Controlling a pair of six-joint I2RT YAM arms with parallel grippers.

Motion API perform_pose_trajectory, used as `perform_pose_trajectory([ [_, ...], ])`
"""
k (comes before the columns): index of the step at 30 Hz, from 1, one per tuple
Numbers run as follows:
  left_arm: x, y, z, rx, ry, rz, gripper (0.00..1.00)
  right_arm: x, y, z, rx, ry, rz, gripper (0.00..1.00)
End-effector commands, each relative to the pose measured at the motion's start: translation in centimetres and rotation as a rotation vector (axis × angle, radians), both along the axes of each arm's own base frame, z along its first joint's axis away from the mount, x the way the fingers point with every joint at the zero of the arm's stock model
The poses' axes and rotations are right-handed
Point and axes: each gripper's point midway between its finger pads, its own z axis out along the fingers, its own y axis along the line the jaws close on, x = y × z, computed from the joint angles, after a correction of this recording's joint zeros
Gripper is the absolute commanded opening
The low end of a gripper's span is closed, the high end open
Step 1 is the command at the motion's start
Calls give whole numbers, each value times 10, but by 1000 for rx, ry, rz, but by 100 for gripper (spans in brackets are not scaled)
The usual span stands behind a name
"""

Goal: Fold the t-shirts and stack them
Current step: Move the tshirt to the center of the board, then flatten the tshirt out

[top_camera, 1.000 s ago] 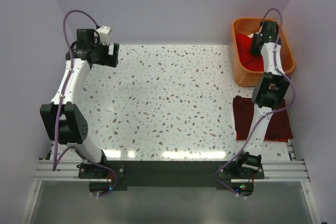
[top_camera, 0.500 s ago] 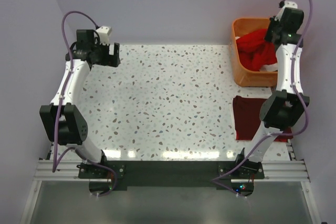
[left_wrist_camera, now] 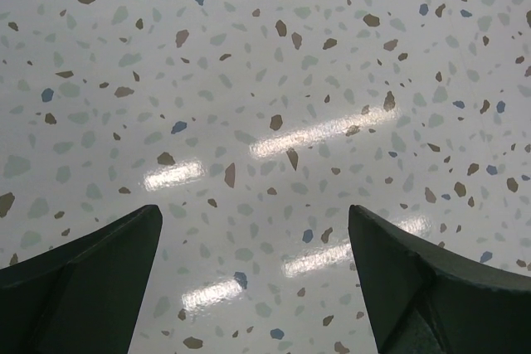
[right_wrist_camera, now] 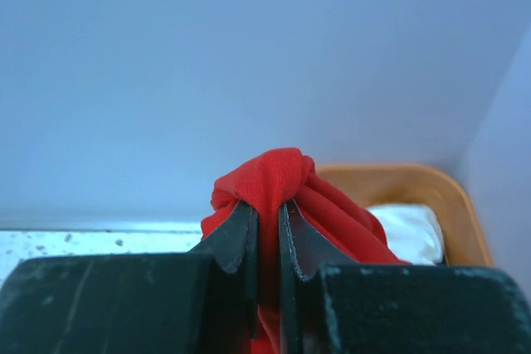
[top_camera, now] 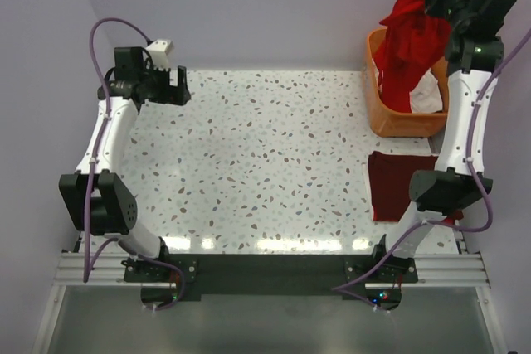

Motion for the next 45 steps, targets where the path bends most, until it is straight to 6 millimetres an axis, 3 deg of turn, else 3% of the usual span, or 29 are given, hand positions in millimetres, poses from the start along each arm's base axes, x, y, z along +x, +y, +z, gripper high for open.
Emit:
perform_pose_trajectory([
  [1,2,6,38,-89,-77,16,100,-39,64,122,-59,-372,174,0],
  [4,6,16,46,-169,-79,34,100,-66,110,168,-85,-545,246,0],
  [7,11,28,51,-189,-90,65,100,-92,137,206,-99,-704,284,0],
  [8,12,33,52,-192,-93,78,100,-104,156,216,-100,-746,326,0],
  [10,13,36,55,-196,-103,87,100,-120,174,229,-119,-814,374,0],
  [14,15,44,64,-214,-136,98,100,-144,228,228,-134,-849,518,0],
  [19,14,45,66,-213,-148,83,100,-121,277,147,-72,-604,661,0],
  [20,13,45,66,-203,-154,71,100,-113,287,110,-45,-495,697,0],
  [22,9,41,59,-200,-141,43,100,-101,292,47,-7,-269,712,31],
  [23,6,40,58,-187,-146,23,100,-87,287,0,-11,-131,662,45],
  [24,2,38,49,-168,-132,-7,100,-86,279,-24,-25,-55,632,76],
  [26,-7,31,44,-132,-139,-97,100,-79,255,-97,-91,145,592,92],
  [27,-14,28,31,-127,-107,-121,100,-77,245,-117,-102,200,577,96],
  [28,-19,24,26,-120,-101,-162,100,-77,230,-143,-103,288,561,97],
  [29,-27,21,18,-78,-88,-219,100,-79,226,-160,-135,337,584,99],
  [30,-35,17,6,-67,-62,-252,100,-89,226,-193,-197,447,646,99],
  [32,-50,11,-10,-17,-35,-345,100,-104,230,-220,-251,537,743,99],
  [34,-62,10,-32,30,7,-394,100,-125,231,-260,-313,681,832,98],
  [37,-80,11,-60,57,88,-456,95,-155,233,-314,-385,862,919,88],
  [41,-100,13,-90,51,212,-486,84,-181,230,-363,-455,1015,962,74],
  [45,-107,13,-110,48,280,-482,80,-188,224,-397,-489,1106,932,72],
])
